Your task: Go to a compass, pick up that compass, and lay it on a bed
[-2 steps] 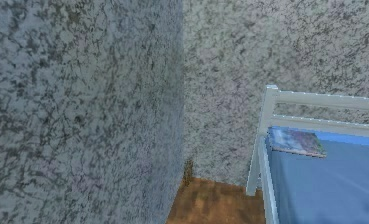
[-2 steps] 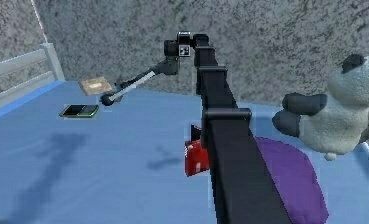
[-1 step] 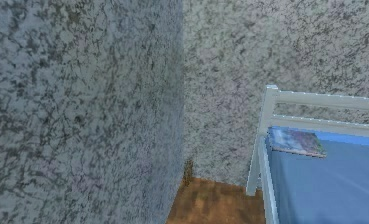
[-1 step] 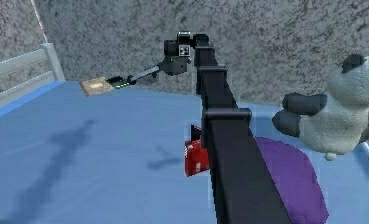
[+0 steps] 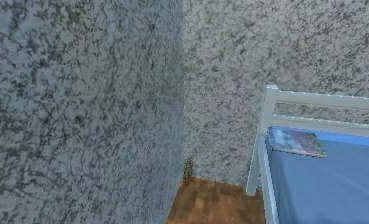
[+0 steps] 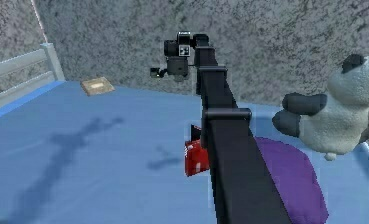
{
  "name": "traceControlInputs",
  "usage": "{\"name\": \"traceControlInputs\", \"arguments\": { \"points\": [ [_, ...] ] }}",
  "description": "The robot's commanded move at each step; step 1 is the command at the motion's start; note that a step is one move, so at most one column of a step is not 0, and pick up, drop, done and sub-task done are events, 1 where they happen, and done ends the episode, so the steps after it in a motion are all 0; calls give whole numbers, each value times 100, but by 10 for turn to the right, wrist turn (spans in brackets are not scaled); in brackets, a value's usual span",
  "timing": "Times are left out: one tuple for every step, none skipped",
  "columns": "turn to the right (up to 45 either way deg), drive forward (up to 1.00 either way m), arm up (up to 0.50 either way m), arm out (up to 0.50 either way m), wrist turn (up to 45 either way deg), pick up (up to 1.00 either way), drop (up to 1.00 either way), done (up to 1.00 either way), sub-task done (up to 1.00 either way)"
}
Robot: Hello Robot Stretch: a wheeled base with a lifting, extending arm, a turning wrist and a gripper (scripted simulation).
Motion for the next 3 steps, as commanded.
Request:
{"name": "traceControlInputs", "arguments": {
  "points": [
    [0, 0, -2, 0, 0, 0, 0, 0, 0],
    [0, 0, -32, 0, 0, 0, 0, 0, 0],
    [0, 0, 0, 0, 0, 0, 100, 0, 0]
  ]
}}
